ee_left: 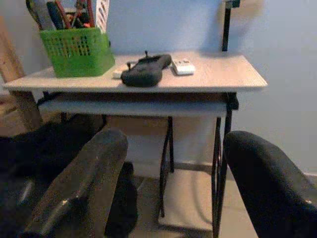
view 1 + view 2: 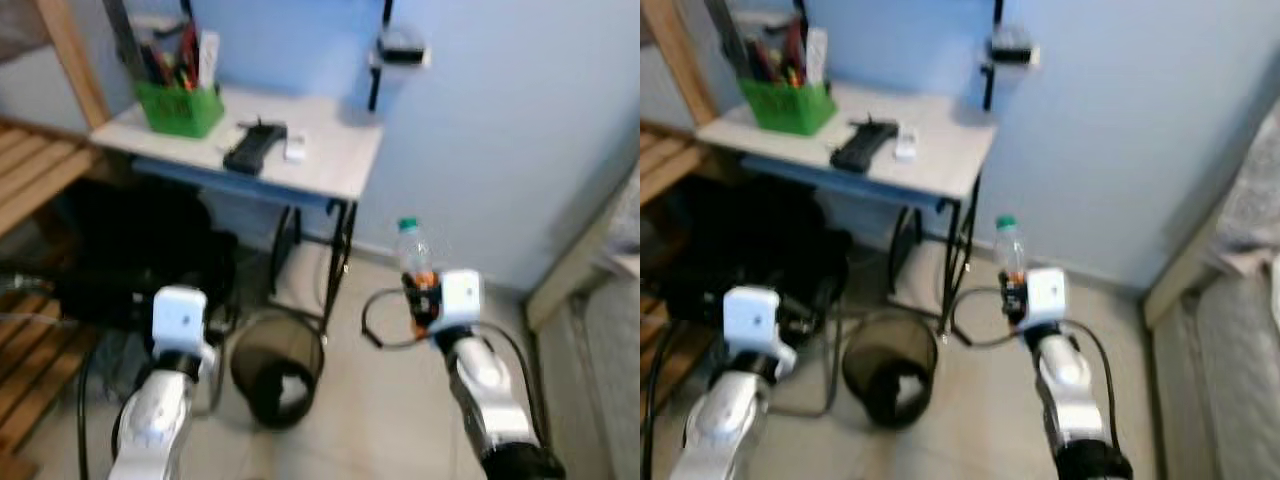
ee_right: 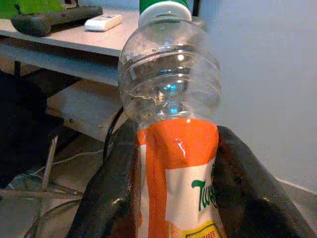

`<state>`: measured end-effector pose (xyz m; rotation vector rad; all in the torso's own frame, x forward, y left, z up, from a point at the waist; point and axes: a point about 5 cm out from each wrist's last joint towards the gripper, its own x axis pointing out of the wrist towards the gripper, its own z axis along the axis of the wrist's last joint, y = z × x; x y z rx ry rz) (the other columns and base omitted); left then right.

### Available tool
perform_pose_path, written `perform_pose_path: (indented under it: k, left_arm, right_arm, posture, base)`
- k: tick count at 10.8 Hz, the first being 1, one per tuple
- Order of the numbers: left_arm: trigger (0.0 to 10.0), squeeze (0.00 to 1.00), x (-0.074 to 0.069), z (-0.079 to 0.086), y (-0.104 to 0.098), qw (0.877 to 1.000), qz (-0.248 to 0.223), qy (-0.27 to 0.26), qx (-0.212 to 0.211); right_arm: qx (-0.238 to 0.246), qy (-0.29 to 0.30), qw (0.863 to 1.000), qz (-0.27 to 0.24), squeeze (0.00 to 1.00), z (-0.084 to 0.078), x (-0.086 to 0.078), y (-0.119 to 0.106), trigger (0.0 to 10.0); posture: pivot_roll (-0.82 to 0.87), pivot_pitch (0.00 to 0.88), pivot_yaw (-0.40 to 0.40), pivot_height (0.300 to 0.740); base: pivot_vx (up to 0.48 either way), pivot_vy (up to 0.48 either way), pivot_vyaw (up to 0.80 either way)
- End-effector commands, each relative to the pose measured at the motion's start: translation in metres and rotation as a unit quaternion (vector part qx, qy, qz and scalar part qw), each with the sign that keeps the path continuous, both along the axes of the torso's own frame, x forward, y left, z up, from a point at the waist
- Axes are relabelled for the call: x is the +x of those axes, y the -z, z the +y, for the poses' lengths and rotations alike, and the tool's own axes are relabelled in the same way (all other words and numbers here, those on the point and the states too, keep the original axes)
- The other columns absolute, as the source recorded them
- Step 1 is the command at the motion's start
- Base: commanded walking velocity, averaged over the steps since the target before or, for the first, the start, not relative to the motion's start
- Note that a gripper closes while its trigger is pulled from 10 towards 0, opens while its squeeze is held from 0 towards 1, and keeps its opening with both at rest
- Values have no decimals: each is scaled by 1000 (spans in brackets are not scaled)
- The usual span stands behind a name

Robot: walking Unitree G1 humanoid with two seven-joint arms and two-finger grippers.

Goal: Clean up the room

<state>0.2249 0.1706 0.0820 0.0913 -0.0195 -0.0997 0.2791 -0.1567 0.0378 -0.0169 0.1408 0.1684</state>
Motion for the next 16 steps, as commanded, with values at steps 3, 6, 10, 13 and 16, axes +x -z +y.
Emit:
perform_pose_path:
  k: [3,6,10,13,16]
  left_arm:
    - [10000,0,-7,-6,-1,1000,4,7,-5]
    - [10000,0,-4,-34,7,993,42,103,49]
    - [10000,0,-27,-57,-6,971,49,223,69]
    - [10000,0,-60,-56,-11,960,79,259,72]
    - [10000,0,-89,-43,-14,976,111,178,58]
  right_arm:
    - [3,7,1000,12,0,-3,5,2,10000]
    - [33,-26,996,77,0,23,7,22,10000]
    - [12,-74,988,134,0,57,10,36,10000]
    - [7,-111,980,165,0,77,6,42,10000]
    - [15,-154,968,195,0,100,2,44,10000]
  posture:
    - [97,0,-7,736]
    - [127,0,-10,736]
    - [250,121,6,736]
    - [303,209,8,736]
    - [376,263,-43,736]
  base:
    - [455,0,0]
    - [0,0,0]
    - [0,0,0]
    - [0,0,0]
    - [0,0,0]
